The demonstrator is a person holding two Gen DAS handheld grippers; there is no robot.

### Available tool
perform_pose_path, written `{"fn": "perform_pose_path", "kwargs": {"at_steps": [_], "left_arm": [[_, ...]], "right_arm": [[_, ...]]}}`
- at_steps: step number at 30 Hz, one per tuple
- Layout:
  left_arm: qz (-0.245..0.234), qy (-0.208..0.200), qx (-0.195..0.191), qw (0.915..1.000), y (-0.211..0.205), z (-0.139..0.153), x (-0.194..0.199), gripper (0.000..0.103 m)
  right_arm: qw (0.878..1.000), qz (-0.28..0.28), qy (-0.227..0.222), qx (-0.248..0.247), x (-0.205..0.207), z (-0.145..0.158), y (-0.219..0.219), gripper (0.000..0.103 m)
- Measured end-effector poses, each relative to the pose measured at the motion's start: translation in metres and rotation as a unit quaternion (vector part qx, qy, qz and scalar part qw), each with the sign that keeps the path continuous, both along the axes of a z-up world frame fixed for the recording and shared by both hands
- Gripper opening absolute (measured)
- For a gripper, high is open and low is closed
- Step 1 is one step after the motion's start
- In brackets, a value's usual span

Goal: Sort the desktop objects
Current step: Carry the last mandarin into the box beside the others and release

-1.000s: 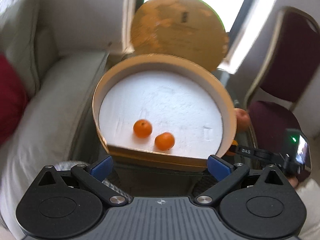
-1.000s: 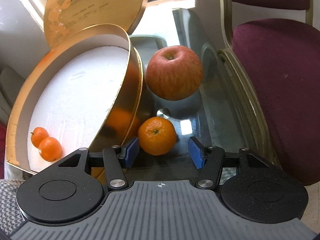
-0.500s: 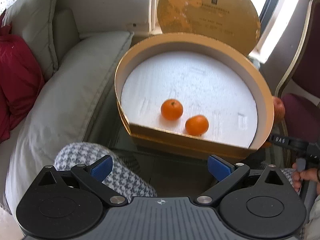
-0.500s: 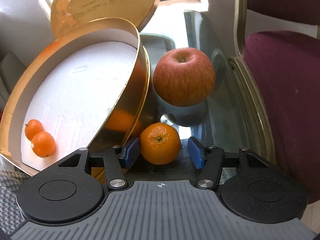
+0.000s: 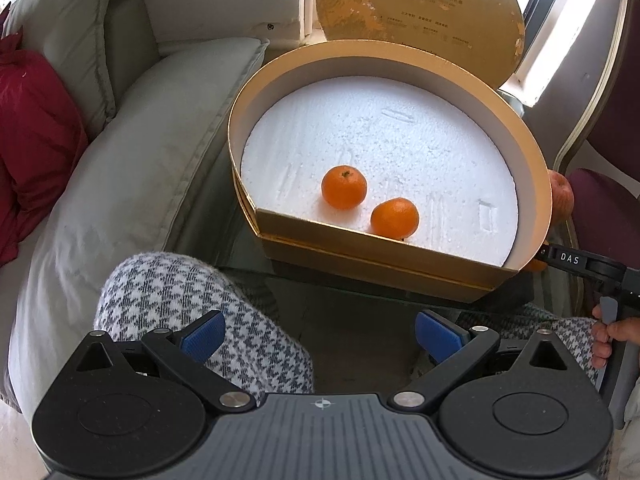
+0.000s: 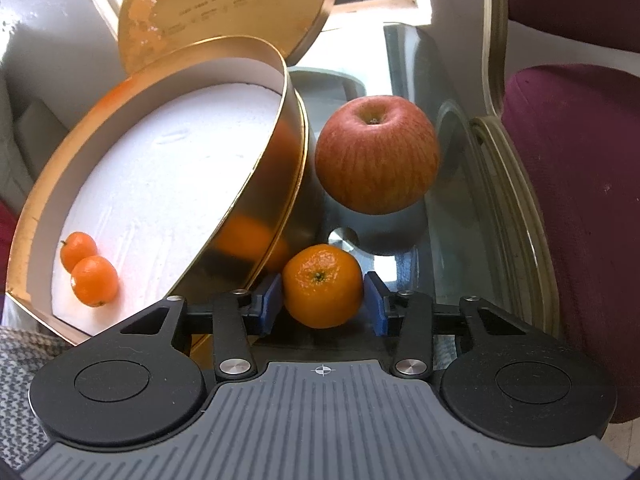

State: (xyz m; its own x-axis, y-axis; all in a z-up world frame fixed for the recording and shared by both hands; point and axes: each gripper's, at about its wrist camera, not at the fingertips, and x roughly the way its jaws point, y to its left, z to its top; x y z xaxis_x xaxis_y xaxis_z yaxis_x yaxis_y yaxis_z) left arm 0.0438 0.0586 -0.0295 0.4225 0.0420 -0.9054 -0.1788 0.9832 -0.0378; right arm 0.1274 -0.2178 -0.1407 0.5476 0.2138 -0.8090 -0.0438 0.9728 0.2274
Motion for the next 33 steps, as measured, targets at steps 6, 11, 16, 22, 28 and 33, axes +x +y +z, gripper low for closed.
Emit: {"fn": "perform_pose_path", "kwargs": {"at_steps": [6, 11, 16, 22, 28, 33], "left_arm": [[0.001, 0.000, 0.004, 1.0000, 0.002, 0.000, -0.007, 0.101], [-0.006, 0.004, 0.000, 1.0000, -0.001, -0.004, -0.013, 0.101], [-0.022, -0.001, -0.002, 0.9997, -0.005, -0.006, -0.019, 0.102], [-0.022, -0.034, 0.002, 0.9992, 0.007, 0.000, -0.021, 0.102], [0.018, -0.061, 0.011, 0.9979, 0.040, 0.005, -0.017, 0.102], [0.052, -0.063, 0.011, 0.9966, 0.067, 0.003, -0.014, 0.102]], "right_arm": [[1.000, -0.012, 0.001, -0.007, -0.014, 0.006, -0.005, 0.045], [1.000, -0.023, 0.003, -0.002, -0.027, 0.011, -0.016, 0.045], [0.999, -0.033, -0.012, -0.006, -0.046, 0.032, -0.021, 0.045], [0.998, -0.017, -0.059, -0.020, -0.053, 0.076, -0.002, 0.045], [0.996, 0.036, -0.074, -0.023, -0.027, 0.089, 0.057, 0.046], [0.995, 0.073, -0.062, -0.012, 0.003, 0.075, 0.115, 0.046]]}}
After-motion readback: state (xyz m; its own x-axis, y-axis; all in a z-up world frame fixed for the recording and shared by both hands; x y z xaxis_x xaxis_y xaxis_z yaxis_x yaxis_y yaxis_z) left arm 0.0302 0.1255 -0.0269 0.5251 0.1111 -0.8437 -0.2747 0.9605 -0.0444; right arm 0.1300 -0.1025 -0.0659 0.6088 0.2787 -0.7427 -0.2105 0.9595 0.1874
